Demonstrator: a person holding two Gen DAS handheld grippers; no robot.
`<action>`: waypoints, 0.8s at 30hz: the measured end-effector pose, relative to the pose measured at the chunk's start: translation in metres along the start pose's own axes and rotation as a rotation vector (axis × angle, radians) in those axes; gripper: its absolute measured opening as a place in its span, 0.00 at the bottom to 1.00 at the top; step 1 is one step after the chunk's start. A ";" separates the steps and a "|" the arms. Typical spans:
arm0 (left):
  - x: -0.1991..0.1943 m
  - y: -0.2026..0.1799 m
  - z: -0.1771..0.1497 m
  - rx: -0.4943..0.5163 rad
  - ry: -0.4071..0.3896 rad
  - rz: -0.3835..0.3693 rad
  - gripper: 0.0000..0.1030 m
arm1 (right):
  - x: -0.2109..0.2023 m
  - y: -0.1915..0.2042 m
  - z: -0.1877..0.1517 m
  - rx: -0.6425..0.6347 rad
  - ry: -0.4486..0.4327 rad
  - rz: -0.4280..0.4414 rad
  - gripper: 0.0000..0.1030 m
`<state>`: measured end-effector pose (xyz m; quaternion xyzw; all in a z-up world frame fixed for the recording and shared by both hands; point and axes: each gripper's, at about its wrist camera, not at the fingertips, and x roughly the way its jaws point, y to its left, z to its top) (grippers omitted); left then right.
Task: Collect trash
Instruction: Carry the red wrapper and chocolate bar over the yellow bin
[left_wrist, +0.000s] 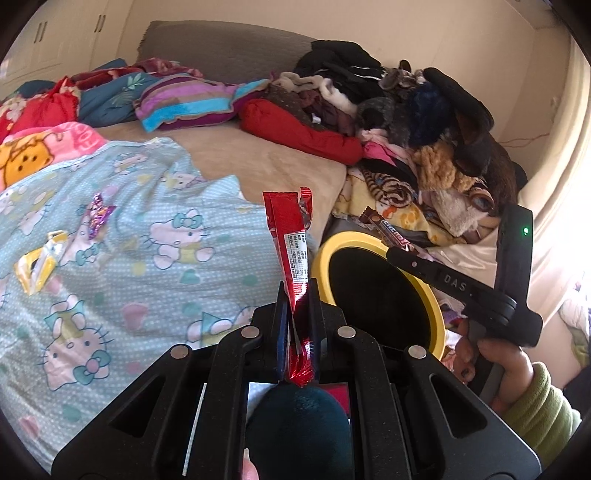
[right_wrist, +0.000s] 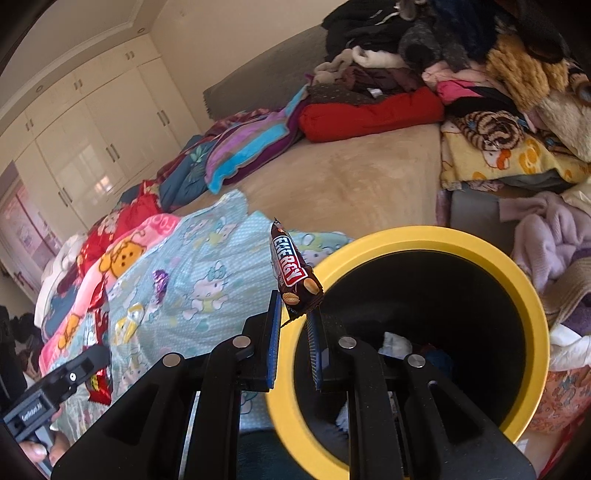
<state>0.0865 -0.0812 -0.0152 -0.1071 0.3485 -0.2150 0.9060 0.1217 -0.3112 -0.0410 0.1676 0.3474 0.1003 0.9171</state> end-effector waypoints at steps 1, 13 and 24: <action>0.001 -0.003 0.000 0.007 0.002 -0.003 0.05 | -0.001 -0.004 0.001 0.008 -0.003 -0.004 0.13; 0.012 -0.035 -0.005 0.073 0.025 -0.049 0.05 | -0.005 -0.044 0.002 0.066 -0.010 -0.090 0.13; 0.024 -0.064 -0.011 0.135 0.044 -0.092 0.05 | -0.010 -0.075 0.001 0.140 -0.011 -0.120 0.13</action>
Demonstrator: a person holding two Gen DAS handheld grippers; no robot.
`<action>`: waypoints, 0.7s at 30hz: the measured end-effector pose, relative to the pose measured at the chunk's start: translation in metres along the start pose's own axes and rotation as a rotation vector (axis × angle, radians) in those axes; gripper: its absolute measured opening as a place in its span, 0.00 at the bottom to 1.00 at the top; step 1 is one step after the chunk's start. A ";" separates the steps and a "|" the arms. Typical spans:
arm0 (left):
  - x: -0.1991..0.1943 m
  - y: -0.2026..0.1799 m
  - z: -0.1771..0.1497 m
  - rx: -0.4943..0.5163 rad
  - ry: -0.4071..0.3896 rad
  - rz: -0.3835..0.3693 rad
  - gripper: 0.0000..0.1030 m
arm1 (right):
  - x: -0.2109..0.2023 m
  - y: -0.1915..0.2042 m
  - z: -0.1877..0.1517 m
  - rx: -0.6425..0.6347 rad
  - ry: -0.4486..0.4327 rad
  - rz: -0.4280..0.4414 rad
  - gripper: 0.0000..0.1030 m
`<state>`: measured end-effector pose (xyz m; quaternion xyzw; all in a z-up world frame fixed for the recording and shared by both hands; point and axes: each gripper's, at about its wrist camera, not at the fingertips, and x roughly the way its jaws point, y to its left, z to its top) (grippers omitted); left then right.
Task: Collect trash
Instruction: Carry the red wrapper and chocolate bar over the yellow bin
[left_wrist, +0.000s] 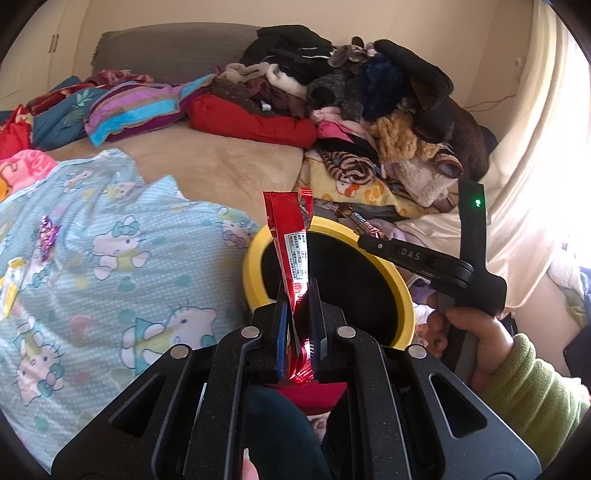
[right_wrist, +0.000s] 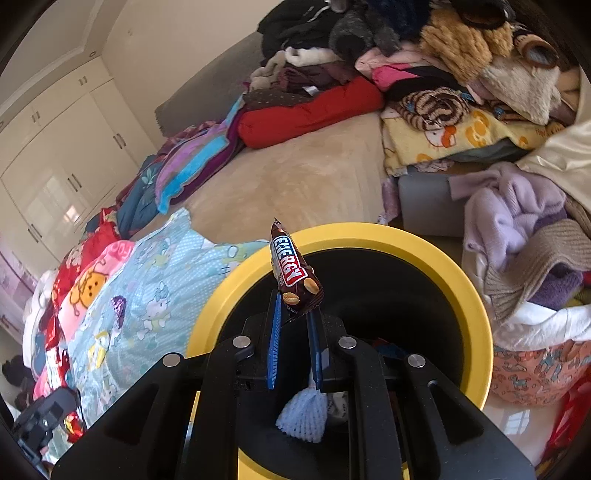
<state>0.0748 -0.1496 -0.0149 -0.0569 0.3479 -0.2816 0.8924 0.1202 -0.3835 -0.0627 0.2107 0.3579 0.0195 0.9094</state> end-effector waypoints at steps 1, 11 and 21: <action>0.002 -0.003 0.000 0.006 0.003 -0.005 0.05 | 0.000 -0.003 0.000 0.005 0.000 -0.002 0.13; 0.022 -0.028 -0.003 0.064 0.025 -0.037 0.05 | 0.002 -0.018 0.000 0.031 0.014 -0.031 0.13; 0.042 -0.041 -0.003 0.088 0.052 -0.057 0.05 | 0.010 -0.030 -0.003 0.038 0.050 -0.050 0.13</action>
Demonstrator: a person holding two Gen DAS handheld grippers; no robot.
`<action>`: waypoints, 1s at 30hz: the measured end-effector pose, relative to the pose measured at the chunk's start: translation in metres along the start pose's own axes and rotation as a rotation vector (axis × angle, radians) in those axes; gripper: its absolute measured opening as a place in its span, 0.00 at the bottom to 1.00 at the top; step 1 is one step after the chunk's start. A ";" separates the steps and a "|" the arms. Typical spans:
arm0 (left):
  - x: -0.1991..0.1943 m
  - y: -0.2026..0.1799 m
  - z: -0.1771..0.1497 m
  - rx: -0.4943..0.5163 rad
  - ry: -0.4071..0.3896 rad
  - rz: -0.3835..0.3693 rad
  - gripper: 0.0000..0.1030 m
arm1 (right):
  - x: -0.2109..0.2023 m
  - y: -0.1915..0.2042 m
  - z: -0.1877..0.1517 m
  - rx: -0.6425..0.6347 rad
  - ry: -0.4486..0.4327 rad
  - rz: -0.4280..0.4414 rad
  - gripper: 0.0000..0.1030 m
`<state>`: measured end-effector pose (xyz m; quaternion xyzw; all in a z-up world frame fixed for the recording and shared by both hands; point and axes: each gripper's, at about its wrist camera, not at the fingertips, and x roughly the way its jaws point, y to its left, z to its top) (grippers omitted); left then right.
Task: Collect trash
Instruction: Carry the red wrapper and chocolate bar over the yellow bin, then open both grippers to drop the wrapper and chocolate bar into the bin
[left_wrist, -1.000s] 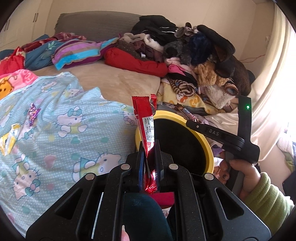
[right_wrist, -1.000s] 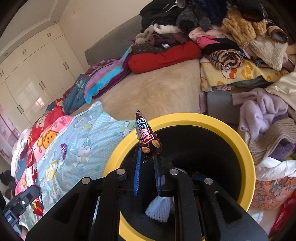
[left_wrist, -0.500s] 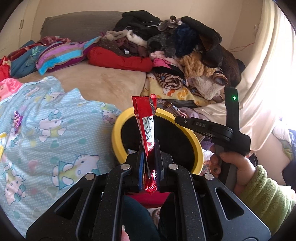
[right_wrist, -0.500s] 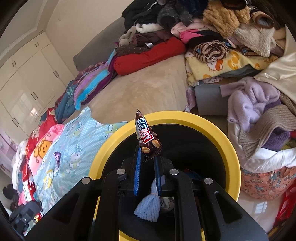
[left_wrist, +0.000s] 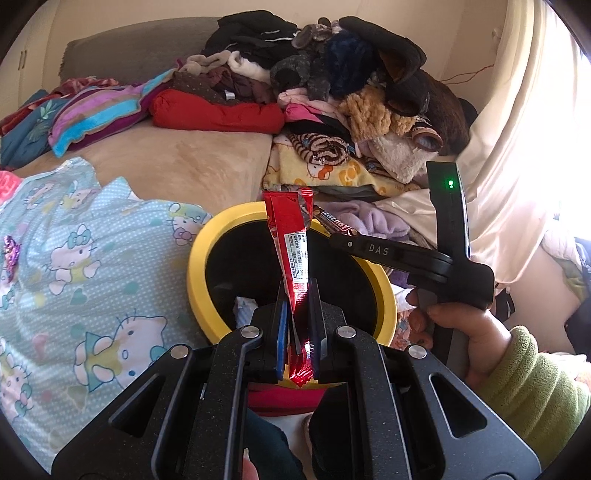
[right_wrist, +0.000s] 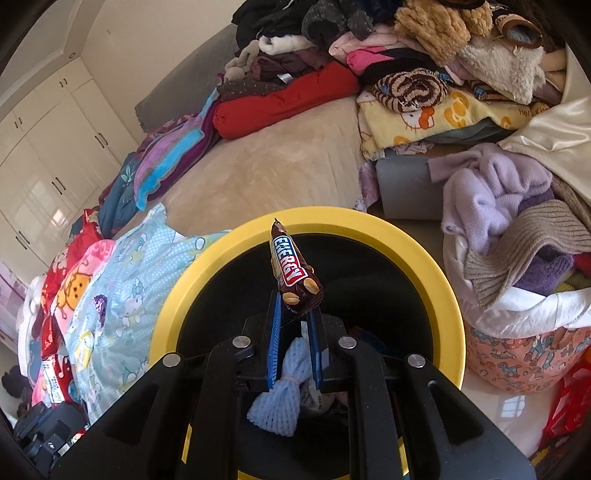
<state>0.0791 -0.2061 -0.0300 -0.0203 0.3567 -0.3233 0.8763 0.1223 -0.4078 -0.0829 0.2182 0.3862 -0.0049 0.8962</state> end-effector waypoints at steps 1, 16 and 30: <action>0.002 0.001 0.000 0.000 0.004 -0.001 0.05 | 0.001 -0.002 0.000 0.002 0.002 -0.002 0.13; 0.051 0.007 0.004 -0.007 0.085 -0.022 0.05 | 0.009 -0.017 -0.003 0.034 0.047 0.005 0.14; 0.077 0.008 0.009 -0.018 0.116 -0.029 0.09 | 0.008 -0.022 -0.002 0.055 0.050 0.011 0.14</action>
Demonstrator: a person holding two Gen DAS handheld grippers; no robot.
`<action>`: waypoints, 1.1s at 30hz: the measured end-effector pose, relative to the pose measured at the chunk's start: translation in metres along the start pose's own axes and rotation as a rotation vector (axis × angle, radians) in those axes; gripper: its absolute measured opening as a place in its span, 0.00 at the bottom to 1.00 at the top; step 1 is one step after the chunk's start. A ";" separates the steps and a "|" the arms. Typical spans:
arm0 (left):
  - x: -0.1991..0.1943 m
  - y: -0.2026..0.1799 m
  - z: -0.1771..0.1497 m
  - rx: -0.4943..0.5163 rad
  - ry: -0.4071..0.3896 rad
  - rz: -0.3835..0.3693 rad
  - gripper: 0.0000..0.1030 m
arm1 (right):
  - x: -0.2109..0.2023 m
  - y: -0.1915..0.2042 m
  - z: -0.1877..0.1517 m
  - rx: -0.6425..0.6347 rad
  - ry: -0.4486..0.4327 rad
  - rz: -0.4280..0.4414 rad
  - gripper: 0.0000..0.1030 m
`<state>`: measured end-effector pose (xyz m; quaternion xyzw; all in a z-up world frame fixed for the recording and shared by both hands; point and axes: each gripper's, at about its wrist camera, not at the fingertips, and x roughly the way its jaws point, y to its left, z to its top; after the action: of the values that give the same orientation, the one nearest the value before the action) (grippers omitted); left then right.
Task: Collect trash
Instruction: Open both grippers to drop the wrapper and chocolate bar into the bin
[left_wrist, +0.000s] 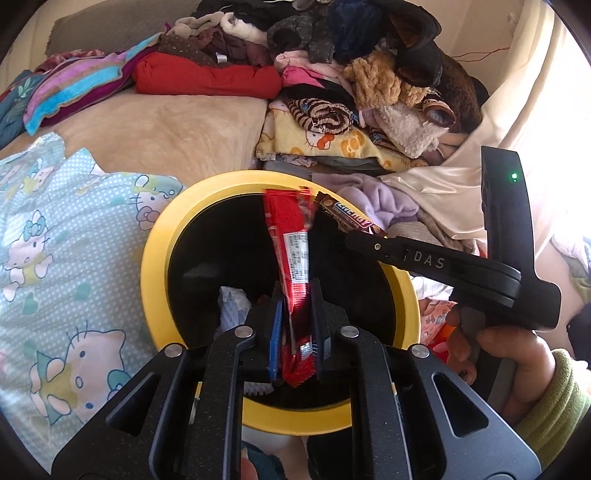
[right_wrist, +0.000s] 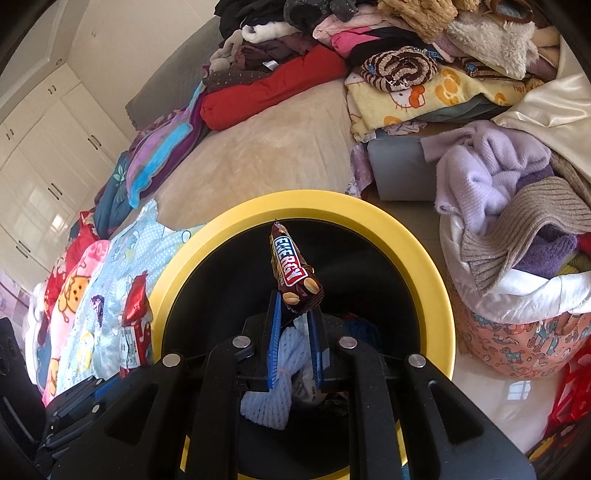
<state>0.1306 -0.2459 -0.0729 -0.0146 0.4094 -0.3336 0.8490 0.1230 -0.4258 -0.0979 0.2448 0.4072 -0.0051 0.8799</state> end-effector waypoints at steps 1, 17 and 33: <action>0.000 0.000 0.000 0.002 -0.002 0.001 0.13 | 0.000 0.000 0.000 0.001 0.000 0.000 0.14; -0.025 0.002 0.006 -0.014 -0.075 0.016 0.89 | -0.013 0.012 0.005 -0.033 -0.040 0.011 0.49; -0.065 0.030 0.004 -0.084 -0.150 0.087 0.89 | -0.032 0.044 0.010 -0.159 -0.126 -0.013 0.75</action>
<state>0.1216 -0.1855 -0.0342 -0.0574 0.3585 -0.2770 0.8896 0.1181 -0.3972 -0.0507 0.1709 0.3517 0.0060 0.9204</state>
